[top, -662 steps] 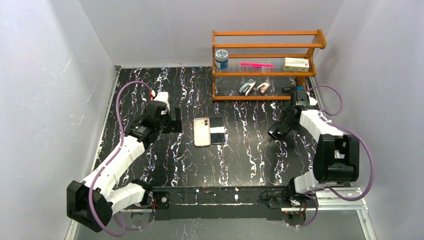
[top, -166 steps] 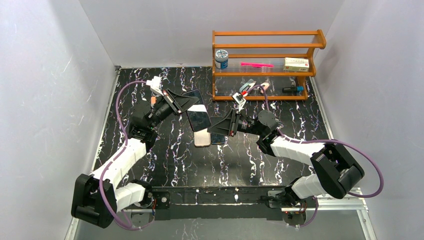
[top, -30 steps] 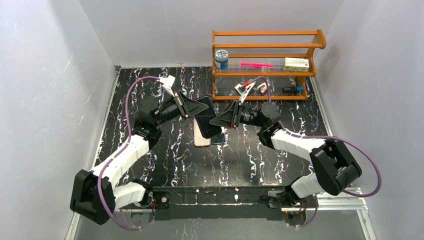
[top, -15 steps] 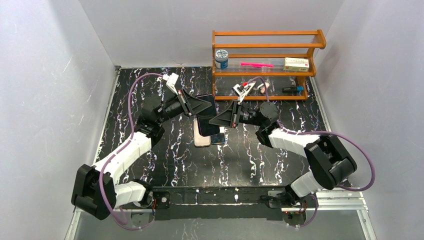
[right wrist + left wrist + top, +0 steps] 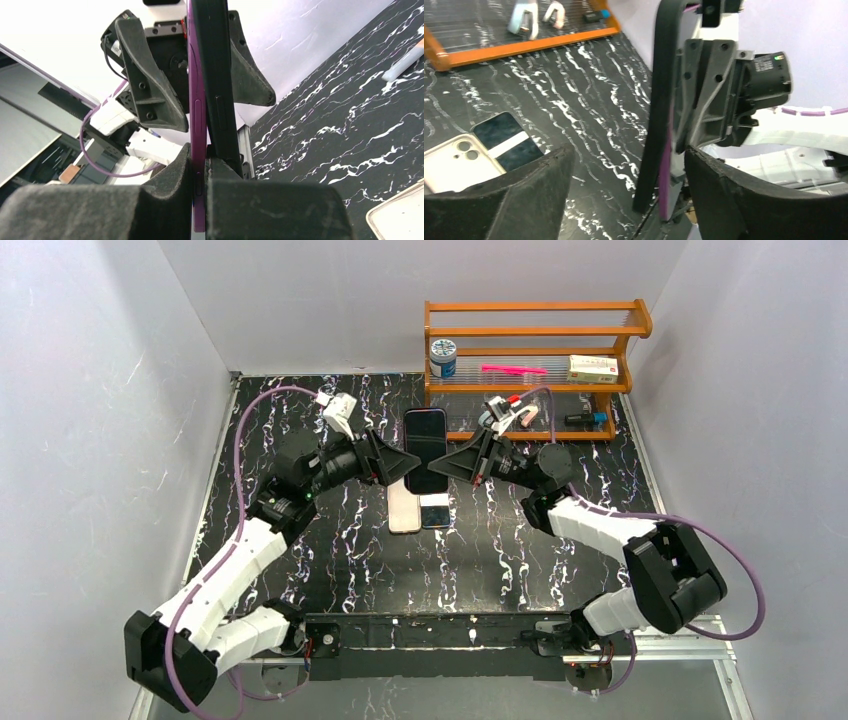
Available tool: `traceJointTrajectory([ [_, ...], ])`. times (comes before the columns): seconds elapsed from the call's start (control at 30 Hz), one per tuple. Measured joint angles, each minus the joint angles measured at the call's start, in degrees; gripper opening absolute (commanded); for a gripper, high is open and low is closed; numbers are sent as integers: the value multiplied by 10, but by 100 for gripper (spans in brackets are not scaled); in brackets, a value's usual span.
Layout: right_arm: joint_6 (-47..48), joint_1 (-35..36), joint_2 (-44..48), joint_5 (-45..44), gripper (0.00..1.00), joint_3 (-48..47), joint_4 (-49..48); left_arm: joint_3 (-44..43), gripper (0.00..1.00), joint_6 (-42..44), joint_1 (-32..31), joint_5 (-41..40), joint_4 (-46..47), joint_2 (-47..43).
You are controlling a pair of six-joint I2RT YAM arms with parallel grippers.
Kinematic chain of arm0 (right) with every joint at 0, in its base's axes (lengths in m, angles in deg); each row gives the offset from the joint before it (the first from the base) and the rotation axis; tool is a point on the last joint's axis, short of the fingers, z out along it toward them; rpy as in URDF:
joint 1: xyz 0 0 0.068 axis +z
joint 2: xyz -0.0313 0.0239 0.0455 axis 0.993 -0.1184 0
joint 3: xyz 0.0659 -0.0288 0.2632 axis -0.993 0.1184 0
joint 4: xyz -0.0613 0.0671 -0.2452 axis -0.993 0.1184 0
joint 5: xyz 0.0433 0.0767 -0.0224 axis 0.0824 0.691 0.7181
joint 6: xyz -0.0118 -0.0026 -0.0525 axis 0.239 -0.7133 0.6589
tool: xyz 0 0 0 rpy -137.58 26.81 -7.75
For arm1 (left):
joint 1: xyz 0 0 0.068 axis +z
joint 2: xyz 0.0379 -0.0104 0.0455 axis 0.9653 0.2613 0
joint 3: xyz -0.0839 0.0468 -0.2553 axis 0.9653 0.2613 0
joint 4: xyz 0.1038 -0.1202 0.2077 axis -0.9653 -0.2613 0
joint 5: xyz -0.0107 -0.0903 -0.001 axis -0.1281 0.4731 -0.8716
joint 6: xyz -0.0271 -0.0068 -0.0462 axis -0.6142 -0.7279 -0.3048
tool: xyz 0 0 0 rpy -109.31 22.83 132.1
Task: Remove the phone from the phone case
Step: Remove the phone case from the phone.
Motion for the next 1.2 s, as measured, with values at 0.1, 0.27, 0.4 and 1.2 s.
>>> traceJointTrajectory([
  [0.1, 0, -10, 18, -11, 1, 9, 1, 0, 97, 28, 0, -31, -40, -23],
  [0.27, 0, -19, 40, -14, 1, 18, 7, 3, 98, 57, 1, -72, -81, -58],
  [0.4, 0, -21, 50, -15, 1, 18, 7, 13, 98, 72, 1, -73, -90, -70],
  [1.2, 0, -30, 63, -8, 1, 18, 4, 53, 98, 16, 10, 38, 19, -30],
])
